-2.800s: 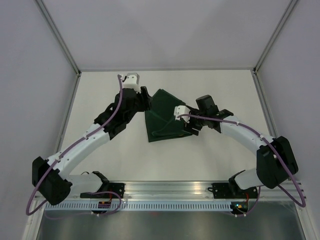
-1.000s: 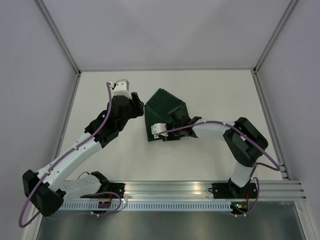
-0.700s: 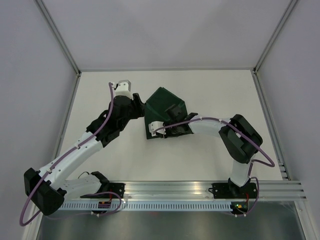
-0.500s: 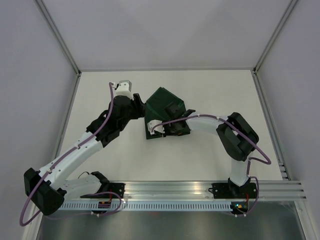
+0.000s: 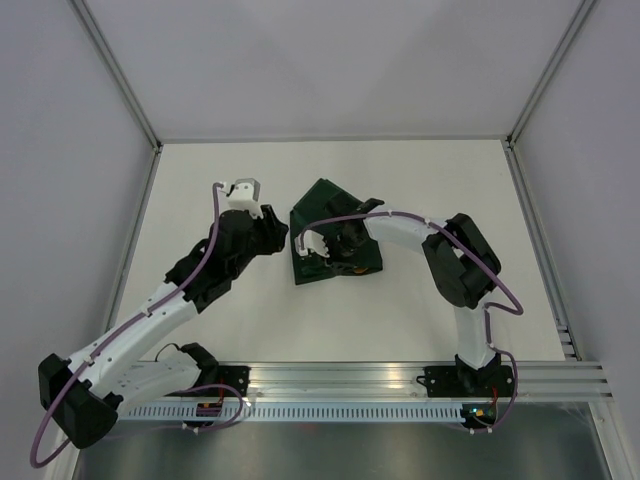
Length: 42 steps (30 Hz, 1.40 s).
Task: Fold the napkin, place the utensils inside, and roll it up
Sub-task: Roll the napkin at the center of the board.
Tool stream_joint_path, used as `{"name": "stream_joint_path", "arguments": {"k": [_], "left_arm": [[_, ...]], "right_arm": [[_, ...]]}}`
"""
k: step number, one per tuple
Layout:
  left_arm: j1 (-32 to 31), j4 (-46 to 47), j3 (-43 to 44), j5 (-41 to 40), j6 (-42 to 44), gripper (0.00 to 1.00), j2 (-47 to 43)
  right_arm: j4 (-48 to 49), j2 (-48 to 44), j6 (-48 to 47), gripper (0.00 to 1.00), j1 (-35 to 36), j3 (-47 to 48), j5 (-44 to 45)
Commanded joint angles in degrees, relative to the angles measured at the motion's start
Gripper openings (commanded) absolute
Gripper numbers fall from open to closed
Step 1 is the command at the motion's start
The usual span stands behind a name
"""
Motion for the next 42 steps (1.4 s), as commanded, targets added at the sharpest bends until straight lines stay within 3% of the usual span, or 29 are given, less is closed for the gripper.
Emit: {"name": "stream_joint_path", "arguments": {"k": [1, 9, 15, 23, 27, 33, 42], "left_arm": [[-1.26, 5.1, -3.7, 2.6, -1.61, 0.46, -4.32], [-8.55, 10.99, -12.91, 1.64, -1.96, 0.46, -7.05], [-15.5, 16.26, -16.53, -0.56, 0.85, 0.48, -2.67], [-26.3, 22.25, -11.54, -4.25, 15.42, 0.56, 13.66], [-28.6, 27.68, -11.26, -5.74, 21.67, 0.61, 20.44], [-29.48, 51.06, -21.63, 1.98, 37.31, 0.67, 19.76], [-29.48, 47.83, -17.59, 6.9, 47.69, 0.7, 27.92]], "right_arm": [[-14.65, 4.79, -0.67, 0.04, -1.75, 2.8, -6.16], [-25.31, 9.89, -3.31, 0.04, -5.35, 7.73, -11.61], [-28.92, 13.15, -4.28, 0.02, -6.94, 8.88, -13.99], [-29.62, 14.64, -4.02, 0.01, -8.7, 8.96, -15.92], [-29.62, 14.38, -3.76, 0.01, -9.23, 8.96, -16.1], [-28.74, 14.29, -3.14, 0.01, -9.31, 8.26, -16.28], [-28.3, 14.64, -2.87, 0.0, -9.67, 7.73, -16.19]]}}
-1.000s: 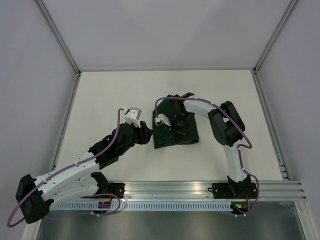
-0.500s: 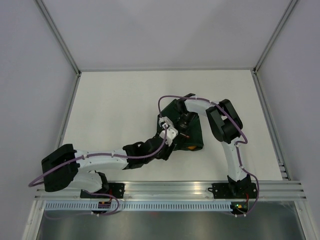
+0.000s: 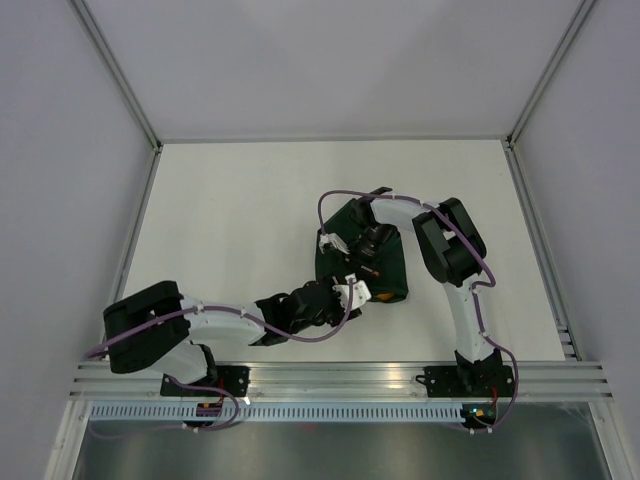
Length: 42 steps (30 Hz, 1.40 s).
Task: Fold the napkin, place the utensils inside, and roll it up
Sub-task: Roll the napkin at the center of the board.
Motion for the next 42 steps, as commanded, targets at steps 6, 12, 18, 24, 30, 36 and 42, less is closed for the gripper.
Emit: {"name": "stream_joint_path", "arguments": {"k": [6, 12, 18, 24, 30, 36, 42], "left_arm": [[-0.04, 0.93, 5.88, 5.1, 12.33, 0.7, 7.84], [1.01, -1.0, 7.81, 6.15, 14.28, 0.71, 11.1], [3.04, -2.23, 8.34, 7.47, 14.63, 0.71, 12.77], [4.36, -3.72, 9.3, 9.84, 15.59, 0.72, 14.61], [4.36, -6.35, 11.24, 12.65, 16.12, 0.7, 16.9], [4.36, -8.56, 12.38, 14.15, 14.9, 0.55, 18.83], [5.06, -16.81, 16.85, 17.84, 12.0, 0.16, 21.29]], "right_arm": [[2.91, 2.23, -2.77, 0.01, -0.75, -0.64, 2.2], [2.29, 2.32, -3.21, 0.0, -0.93, -0.46, 2.28], [1.76, 2.49, -3.47, 0.0, -1.28, -0.28, 2.46], [1.41, 3.02, -3.91, 0.0, -1.45, -0.2, 2.55], [1.06, 3.63, -4.0, 0.0, -1.54, 0.33, 2.55], [0.53, 3.72, -4.0, 0.0, -1.72, 1.12, 2.37], [0.36, 3.72, -4.09, 0.0, -1.72, 1.39, 2.02]]}}
